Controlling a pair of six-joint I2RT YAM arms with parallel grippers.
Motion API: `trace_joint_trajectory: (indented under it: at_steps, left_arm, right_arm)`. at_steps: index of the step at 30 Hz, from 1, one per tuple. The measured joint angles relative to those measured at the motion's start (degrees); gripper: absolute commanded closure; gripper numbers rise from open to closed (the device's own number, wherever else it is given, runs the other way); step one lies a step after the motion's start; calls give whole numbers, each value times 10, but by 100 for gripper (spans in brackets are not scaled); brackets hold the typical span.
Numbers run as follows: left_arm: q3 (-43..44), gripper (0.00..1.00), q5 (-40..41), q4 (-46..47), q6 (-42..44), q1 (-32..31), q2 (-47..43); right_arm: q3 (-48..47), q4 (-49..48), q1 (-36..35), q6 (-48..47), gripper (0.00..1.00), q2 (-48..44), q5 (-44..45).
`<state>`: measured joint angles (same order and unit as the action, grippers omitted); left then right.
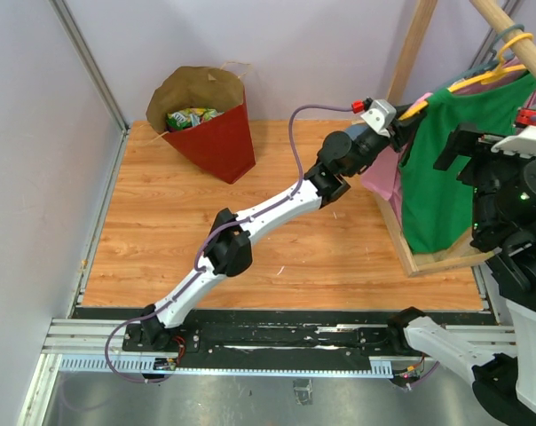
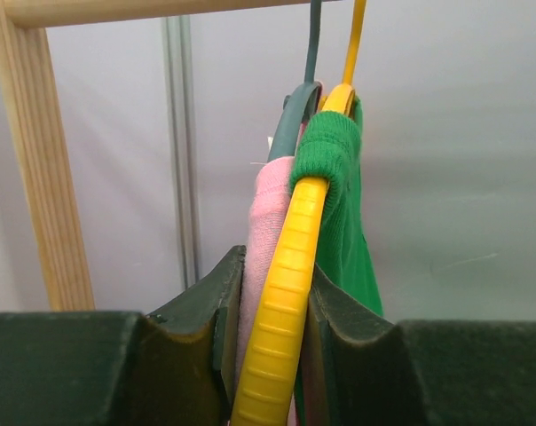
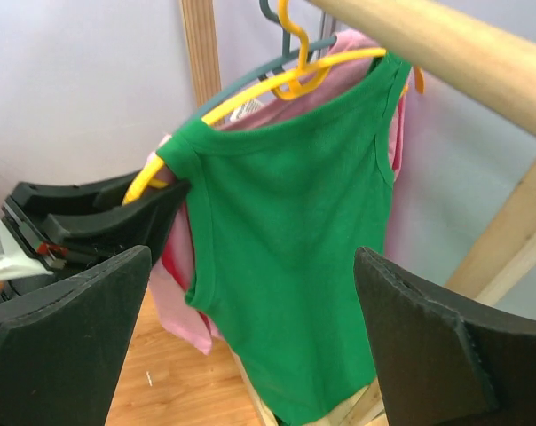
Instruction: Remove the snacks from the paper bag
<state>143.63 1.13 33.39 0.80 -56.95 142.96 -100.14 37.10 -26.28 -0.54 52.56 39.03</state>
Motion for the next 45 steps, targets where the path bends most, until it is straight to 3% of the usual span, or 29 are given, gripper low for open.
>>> trace_joint_trajectory:
  at_steps: [3, 5, 7, 13, 18, 25, 28, 35, 39, 45]
  left_arm:
    - [-1, 26, -17, 26, 3, 16, 8]
    - [-11, 2, -5, 34, 10, 25, 5]
    - [-50, 0, 4, 40, 19, 34, -13]
    - [-298, 0, 5, 55, 29, 51, -159]
    - [-498, 0, -18, 84, 33, 52, -345]
    - [-678, 0, -24, 122, 47, 59, -595]
    - [-716, 0, -18, 123, 59, 66, -652]
    - [-768, 0, 5, 80, 89, 78, -694]
    - [-790, 0, 21, 56, 100, 87, -707]
    - [-807, 0, 38, 37, 108, 107, -734]
  right_arm:
    - [24, -7, 0, 8, 2, 3, 1]
    - [33, -17, 0, 12, 2, 16, 12]
    - [35, -34, 0, 14, 2, 36, 26]
    - [-23, -56, 9, 26, 2, 138, 45]
    - [-51, -48, 37, 55, 2, 209, 60]
    - [-97, -24, 111, 126, 1, 275, 96]
    - [-124, -25, 122, 141, 1, 313, 97]
    - [-157, -54, 126, 145, 2, 402, 85]
    - [-193, -65, 126, 137, 26, 445, 76]
    - [-264, -74, 129, 99, 39, 506, 54]
